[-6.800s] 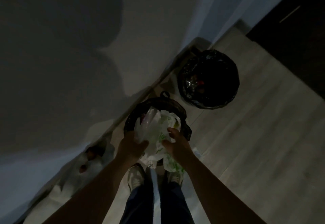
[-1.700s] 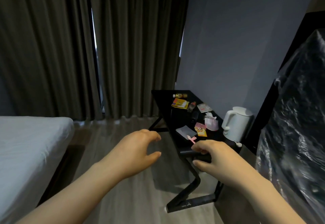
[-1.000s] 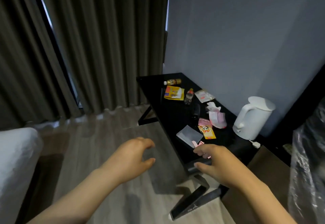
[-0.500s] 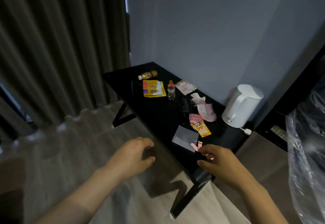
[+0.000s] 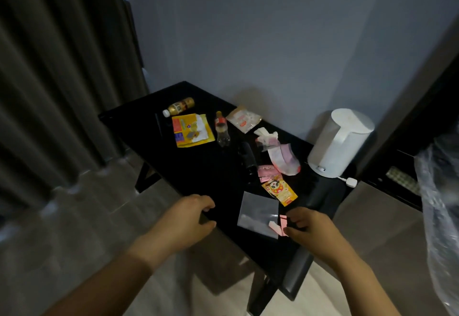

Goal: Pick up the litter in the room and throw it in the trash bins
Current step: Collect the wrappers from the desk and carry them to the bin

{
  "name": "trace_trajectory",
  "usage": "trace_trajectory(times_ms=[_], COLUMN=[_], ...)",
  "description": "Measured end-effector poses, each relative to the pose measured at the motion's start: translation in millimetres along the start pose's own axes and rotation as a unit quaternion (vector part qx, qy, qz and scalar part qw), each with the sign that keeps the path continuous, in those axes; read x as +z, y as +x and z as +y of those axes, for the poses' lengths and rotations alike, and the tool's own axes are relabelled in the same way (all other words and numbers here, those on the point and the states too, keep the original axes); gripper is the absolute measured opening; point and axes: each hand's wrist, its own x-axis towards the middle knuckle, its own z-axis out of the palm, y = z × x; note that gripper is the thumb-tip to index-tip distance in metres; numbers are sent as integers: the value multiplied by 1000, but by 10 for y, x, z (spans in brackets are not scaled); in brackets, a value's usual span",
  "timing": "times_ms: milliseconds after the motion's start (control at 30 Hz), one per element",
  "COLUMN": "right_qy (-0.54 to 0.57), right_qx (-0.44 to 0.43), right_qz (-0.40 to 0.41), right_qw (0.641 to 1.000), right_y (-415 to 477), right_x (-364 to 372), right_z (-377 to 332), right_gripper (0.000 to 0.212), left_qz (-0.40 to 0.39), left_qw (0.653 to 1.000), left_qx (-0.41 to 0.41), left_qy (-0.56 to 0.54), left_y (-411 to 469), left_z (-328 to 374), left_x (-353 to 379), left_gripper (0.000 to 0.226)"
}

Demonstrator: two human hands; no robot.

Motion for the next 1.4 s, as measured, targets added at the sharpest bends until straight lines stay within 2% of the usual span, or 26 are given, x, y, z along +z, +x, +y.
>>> trace_trajectory(times_ms=[200,500,767,967,1067,1233,1400], right_qy=[15,33,83,127,137,102,51], right_qx=[70,173,351,450,486,510,505], right_qz=[-6,-30,36,90,88,63,60], right_qw=[997,984,932,879,859,852,859], right_y=[417,687,842,1060,1233,1506,1634], right_x=[31,295,686,1106,1316,1598,1816], right_z=[155,267,151,150,241,429,446], right_gripper=[33,35,61,97,118,142,141], left_qz=[-41,-150,-243,-312,-326,-347,-371], left_qw=[999,987,962,935,929,926,921], left_qx=[17,56,128,170,174,147,116], left_qy=[-14,2,3,12,20,32,27], left_y=[691,1507,2228,2578,2673,2817,2918], left_z=[-153,-408,-721,-866,-919,-1021,-1069], left_x=[123,392,443,523,579,630,672], left_gripper=[38,39,40,39,35,38,39])
